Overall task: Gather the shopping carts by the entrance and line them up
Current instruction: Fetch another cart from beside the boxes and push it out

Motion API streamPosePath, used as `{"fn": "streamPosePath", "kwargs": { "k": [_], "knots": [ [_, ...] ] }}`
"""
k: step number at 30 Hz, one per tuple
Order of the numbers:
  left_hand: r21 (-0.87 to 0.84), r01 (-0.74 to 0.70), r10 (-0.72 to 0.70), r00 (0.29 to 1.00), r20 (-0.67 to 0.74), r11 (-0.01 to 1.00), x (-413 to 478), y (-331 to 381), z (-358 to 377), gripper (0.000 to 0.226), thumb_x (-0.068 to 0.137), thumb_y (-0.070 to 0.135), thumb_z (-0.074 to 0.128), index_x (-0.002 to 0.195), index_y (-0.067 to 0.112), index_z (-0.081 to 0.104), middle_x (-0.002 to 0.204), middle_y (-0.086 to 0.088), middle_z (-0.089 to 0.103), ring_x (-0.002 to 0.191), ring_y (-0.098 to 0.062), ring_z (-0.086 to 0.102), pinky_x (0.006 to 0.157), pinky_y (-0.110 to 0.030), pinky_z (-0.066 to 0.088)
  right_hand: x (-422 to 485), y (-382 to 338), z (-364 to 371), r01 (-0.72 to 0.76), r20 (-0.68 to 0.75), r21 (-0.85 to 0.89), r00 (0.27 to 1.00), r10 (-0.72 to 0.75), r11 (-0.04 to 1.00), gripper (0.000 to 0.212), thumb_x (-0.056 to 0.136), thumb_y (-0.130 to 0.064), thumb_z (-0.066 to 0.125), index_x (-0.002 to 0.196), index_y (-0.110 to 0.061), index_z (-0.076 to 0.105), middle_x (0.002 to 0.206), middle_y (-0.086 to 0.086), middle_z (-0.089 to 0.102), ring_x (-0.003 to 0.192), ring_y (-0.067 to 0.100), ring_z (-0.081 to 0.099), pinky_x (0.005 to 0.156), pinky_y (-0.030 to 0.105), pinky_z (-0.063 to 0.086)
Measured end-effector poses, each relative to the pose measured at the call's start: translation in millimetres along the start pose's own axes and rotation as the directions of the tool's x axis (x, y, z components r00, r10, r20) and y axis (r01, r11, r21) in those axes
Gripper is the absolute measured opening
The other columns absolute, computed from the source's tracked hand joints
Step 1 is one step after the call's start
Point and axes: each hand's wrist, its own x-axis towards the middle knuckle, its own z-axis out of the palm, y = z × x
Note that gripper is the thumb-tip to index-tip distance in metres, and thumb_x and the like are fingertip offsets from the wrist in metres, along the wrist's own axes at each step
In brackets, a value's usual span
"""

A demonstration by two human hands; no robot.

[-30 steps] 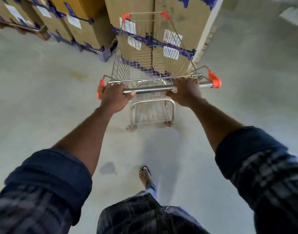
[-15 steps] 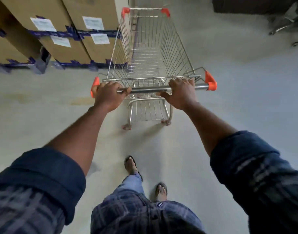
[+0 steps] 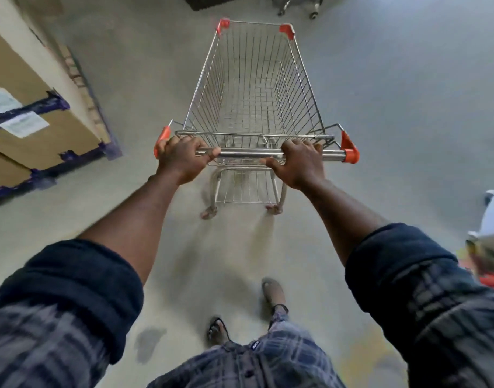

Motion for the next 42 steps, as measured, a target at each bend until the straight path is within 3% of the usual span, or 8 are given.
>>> {"fn": "streamPosePath", "kwargs": {
  "k": [7,13,17,21,26,32,37,42],
  "knots": [
    [-0.034,-0.250,0.251,0.967,0.040,0.968,3,29,11,0.068,0.083,0.083,0.025,0.097,0.032,0.067,0.104,0.008,0.068,0.114,-0.021,0.055,0.105,-0.044,0.020,-87,7,8,-0.265,-0.186,-0.050,0.950,0.252,0.963,0.062,0.082,-0.081,0.038,0.085,-0.023,0.059,0.090,0.000,0.062,0.091,0.027,0.057,0.089,0.045,0.037],
    [-0.083,-0.422,0.425,0.905,0.015,0.903,-7,64,11,0.041,0.091,0.066,0.049,0.095,0.032,0.071,0.092,0.011,0.062,0.132,-0.020,0.038,0.108,-0.041,0.018,-144,6,9,-0.394,-0.324,-0.098,0.881,0.345,0.914,0.056,0.084,-0.078,0.047,0.082,-0.022,0.054,0.081,-0.002,0.058,0.080,0.024,0.054,0.077,0.040,0.032],
    [-0.136,-0.489,0.494,0.869,0.003,0.861,-4,90,19,0.036,0.088,0.065,0.052,0.098,0.036,0.072,0.084,0.018,0.056,0.118,-0.018,0.052,0.102,-0.042,0.023,-165,16,4,-0.458,-0.356,-0.111,0.847,0.395,0.882,0.057,0.085,-0.078,0.045,0.082,-0.022,0.055,0.080,-0.001,0.058,0.078,0.023,0.053,0.076,0.040,0.034],
    [-0.209,-0.542,0.558,0.830,0.020,0.814,2,118,35,0.030,0.087,0.060,0.054,0.100,0.040,0.072,0.096,0.015,0.068,0.106,-0.016,0.059,0.101,-0.047,0.025,-178,36,-4,-0.475,-0.386,-0.103,0.829,0.405,0.874,0.055,0.086,-0.077,0.045,0.081,-0.022,0.052,0.077,-0.004,0.052,0.075,0.022,0.052,0.073,0.038,0.031],
    [-0.228,-0.532,0.559,0.826,0.075,0.816,7,161,50,0.019,0.095,0.046,0.054,0.108,0.045,0.068,0.108,0.012,0.066,0.118,-0.020,0.051,0.107,-0.055,0.019,-180,69,-13,-0.518,-0.379,-0.127,0.813,0.441,0.846,0.059,0.087,-0.079,0.040,0.081,-0.022,0.053,0.079,-0.004,0.055,0.076,0.020,0.052,0.074,0.038,0.028],
    [-0.197,-0.577,0.593,0.805,0.031,0.793,25,205,62,0.021,0.098,0.037,0.052,0.109,0.040,0.070,0.110,0.012,0.066,0.114,-0.021,0.052,0.099,-0.048,0.022,-167,116,-21,-0.535,-0.382,-0.121,0.803,0.458,0.836,0.059,0.086,-0.079,0.039,0.080,-0.022,0.052,0.080,-0.003,0.054,0.077,0.020,0.051,0.074,0.039,0.032],
    [-0.181,-0.624,0.634,0.774,-0.006,0.760,54,250,76,0.020,0.099,0.039,0.051,0.108,0.041,0.069,0.109,0.014,0.065,0.112,-0.020,0.053,0.090,-0.040,0.020,-149,173,-28,-0.536,-0.396,-0.104,0.795,0.460,0.837,0.058,0.085,-0.079,0.040,0.080,-0.022,0.051,0.080,-0.003,0.054,0.078,0.021,0.051,0.075,0.039,0.034],
    [-0.191,-0.632,0.637,0.770,-0.041,0.751,85,307,93,0.035,0.095,0.051,0.039,0.106,0.035,0.068,0.107,0.008,0.066,0.110,-0.024,0.054,0.092,-0.043,0.022,-125,237,-38,-0.546,-0.420,-0.097,0.780,0.463,0.832,0.058,0.084,-0.079,0.042,0.081,-0.022,0.054,0.082,-0.003,0.057,0.080,0.022,0.053,0.077,0.041,0.036]
  ]
}}
